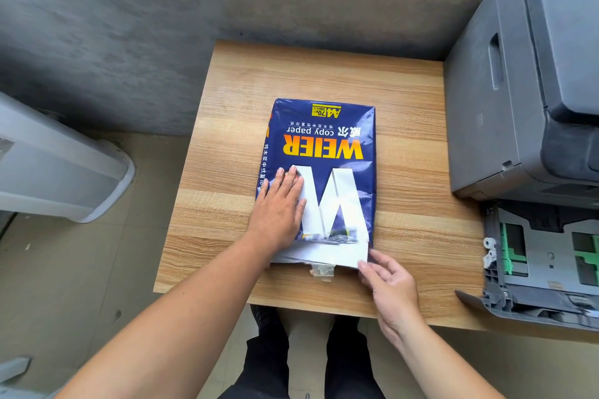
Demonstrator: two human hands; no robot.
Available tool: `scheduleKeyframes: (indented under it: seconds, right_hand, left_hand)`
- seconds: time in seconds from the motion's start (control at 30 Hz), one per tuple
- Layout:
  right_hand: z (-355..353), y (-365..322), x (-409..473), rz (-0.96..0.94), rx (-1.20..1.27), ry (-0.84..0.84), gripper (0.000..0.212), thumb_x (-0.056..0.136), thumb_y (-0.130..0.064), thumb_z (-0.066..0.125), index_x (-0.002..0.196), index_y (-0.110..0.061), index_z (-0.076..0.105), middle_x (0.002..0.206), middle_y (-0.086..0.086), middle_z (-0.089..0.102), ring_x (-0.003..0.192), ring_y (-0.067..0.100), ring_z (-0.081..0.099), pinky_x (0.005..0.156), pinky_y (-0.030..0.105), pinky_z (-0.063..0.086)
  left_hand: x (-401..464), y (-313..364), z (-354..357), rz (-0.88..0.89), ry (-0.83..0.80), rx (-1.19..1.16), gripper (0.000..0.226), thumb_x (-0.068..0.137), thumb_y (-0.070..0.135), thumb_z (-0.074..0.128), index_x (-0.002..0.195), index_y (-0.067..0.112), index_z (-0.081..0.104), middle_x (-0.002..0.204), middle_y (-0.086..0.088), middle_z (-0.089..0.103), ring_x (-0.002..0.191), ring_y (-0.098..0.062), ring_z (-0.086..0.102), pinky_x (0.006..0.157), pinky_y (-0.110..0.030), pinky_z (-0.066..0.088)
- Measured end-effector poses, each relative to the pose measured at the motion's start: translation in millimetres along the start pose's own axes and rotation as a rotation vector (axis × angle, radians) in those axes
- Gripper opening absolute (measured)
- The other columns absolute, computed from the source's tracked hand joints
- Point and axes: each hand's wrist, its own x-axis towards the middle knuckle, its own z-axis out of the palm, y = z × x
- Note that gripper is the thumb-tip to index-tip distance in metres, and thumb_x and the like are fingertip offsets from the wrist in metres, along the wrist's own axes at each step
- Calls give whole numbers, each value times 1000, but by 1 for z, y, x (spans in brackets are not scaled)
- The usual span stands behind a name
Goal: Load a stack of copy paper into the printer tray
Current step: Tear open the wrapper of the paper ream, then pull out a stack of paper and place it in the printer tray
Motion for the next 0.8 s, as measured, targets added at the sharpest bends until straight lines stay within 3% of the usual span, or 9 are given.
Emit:
scheduleKeyframes:
  seconds: [0.13, 0.23, 0.33, 0.4, 0.5, 0.67, 0.73, 0.8]
  right_hand:
    - [-36, -6, -22, 126, -71, -254, 26, 94, 7, 57, 112, -8, 68, 100, 15, 76, 78, 17, 66, 72, 24, 58]
    - [-56, -9, -29, 245, -86, -416, 26, 95, 9, 53, 119, 7, 63, 116, 24, 73, 99, 29, 70, 85, 30, 58]
    - [-38, -17, -13, 231, -134, -436, 28, 94, -1, 59, 122, -3, 64, 121, 15, 75, 116, 28, 69, 102, 38, 48]
    - [-14, -18, 2, 161, -235, -384, 28, 93, -9, 65, 121, -6, 66, 114, 10, 78, 108, 26, 74, 98, 43, 54]
    - [-6, -9, 5, 72, -334, -285, 28, 93, -3, 65, 120, -3, 66, 108, 12, 79, 100, 28, 76, 89, 43, 61]
    - [-44, -8, -26, 337, -233, -467, 26, 90, 0, 67, 116, 3, 68, 111, 23, 77, 106, 40, 73, 81, 42, 63]
    - [-37, -4, -20, 283, -257, -378, 27, 92, -6, 67, 119, 0, 64, 109, 22, 77, 106, 41, 72, 89, 54, 60]
    - [-22, -9, -19, 179, -315, -350, 28, 96, -1, 60, 124, 0, 61, 106, 18, 79, 98, 33, 76, 85, 47, 62]
  left_hand:
    - [-1, -1, -2, 1, 10, -4, 54, 105, 38, 20, 155, 20, 8, 166, 4, -1, 151, -18, -6, 123, -47, 6]
    - [-1, -2, 0, 3, 23, -5, 54, 105, 38, 22, 155, 20, 10, 166, 4, 0, 151, -18, -4, 123, -47, 6]
    - [-1, -1, 3, -2, 18, 2, 56, 105, 39, 22, 155, 19, 9, 165, 3, -2, 151, -18, -6, 123, -47, 5]
    - [-2, 0, 4, -10, 18, -3, 56, 105, 39, 23, 155, 19, 8, 165, 4, -2, 151, -18, -6, 123, -47, 6]
    - [-3, -1, 3, -17, 14, -17, 56, 105, 39, 22, 155, 20, 8, 165, 5, -3, 151, -17, -7, 123, -48, 7]
    - [-3, -4, 4, -14, 19, -40, 55, 105, 39, 24, 155, 22, 9, 165, 6, -2, 151, -16, -6, 123, -46, 5]
    - [-4, -2, 4, -13, 13, -50, 56, 104, 39, 25, 155, 21, 9, 165, 6, -2, 151, -16, -6, 123, -46, 4]
    - [-8, -2, 4, -12, 29, -71, 56, 104, 39, 26, 155, 21, 9, 165, 7, -2, 151, -16, -5, 123, -44, 4]
